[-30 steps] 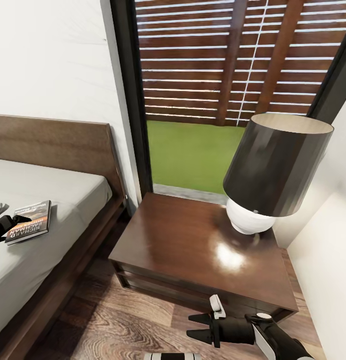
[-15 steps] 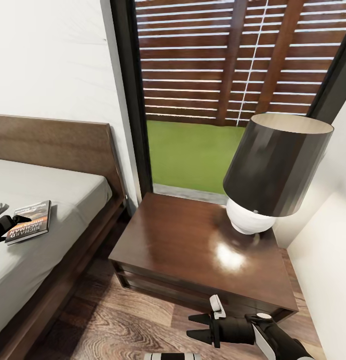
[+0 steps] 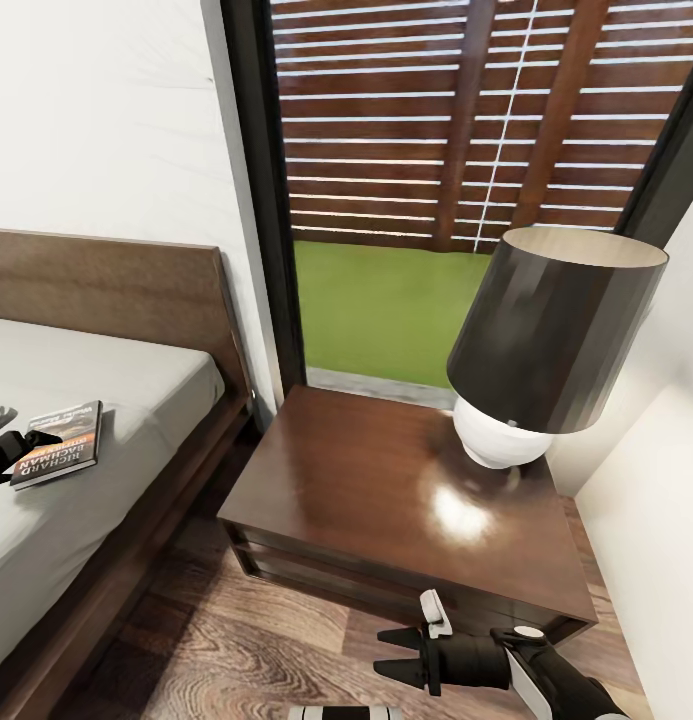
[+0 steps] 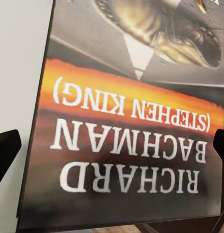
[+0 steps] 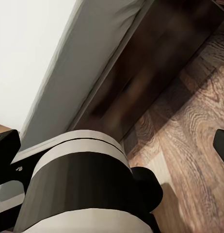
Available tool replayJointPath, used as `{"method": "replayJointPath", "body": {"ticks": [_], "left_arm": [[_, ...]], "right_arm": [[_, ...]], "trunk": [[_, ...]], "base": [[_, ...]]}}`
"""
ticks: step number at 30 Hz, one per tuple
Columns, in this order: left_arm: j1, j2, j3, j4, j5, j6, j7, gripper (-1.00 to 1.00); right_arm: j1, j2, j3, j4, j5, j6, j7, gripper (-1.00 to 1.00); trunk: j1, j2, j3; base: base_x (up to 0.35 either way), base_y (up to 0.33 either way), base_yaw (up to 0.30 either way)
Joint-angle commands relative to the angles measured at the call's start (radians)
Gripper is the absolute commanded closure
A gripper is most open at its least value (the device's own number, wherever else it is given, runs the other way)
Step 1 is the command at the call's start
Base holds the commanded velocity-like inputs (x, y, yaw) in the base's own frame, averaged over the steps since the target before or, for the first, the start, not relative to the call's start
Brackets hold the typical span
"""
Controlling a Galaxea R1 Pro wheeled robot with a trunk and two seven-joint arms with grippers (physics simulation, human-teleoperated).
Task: In the bedroom, move the book from the bed onto either nightstand, and place the two sandals side by side next to the bed.
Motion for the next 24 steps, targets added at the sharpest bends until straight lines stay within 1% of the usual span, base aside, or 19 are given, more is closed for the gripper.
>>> {"method": "replayJointPath", "body": {"ticks": [1,9,19,24], "left_arm": [[-0.001,0.0,0.006,0.0,-0.011,0.005,-0.006,-1.0],[-0.001,0.0,0.007,0.0,-0.01,0.006,-0.007,-1.0],[-0.001,0.001,0.007,0.0,-0.008,0.009,-0.007,-1.0],[-0.001,0.001,0.007,0.0,-0.008,0.009,-0.006,-1.0]], "right_arm": [[-0.001,-0.001,0.007,0.0,-0.01,0.011,0.001,-1.0],[-0.001,-0.001,0.007,0.0,-0.01,0.011,0.001,-1.0],[-0.001,-0.001,0.007,0.0,-0.01,0.011,0.001,-1.0],[-0.001,-0.001,0.007,0.0,-0.01,0.011,0.001,-1.0]], "trunk": [[0.0,0.0,-0.001],[0.0,0.0,-0.001],[-0.005,0.002,0.038],[-0.024,0.037,0.053]], "base": [[0.0,0.0,0.0],[0.0,0.0,0.0],[0.0,0.0,0.0],[0.0,0.0,0.0]]}}
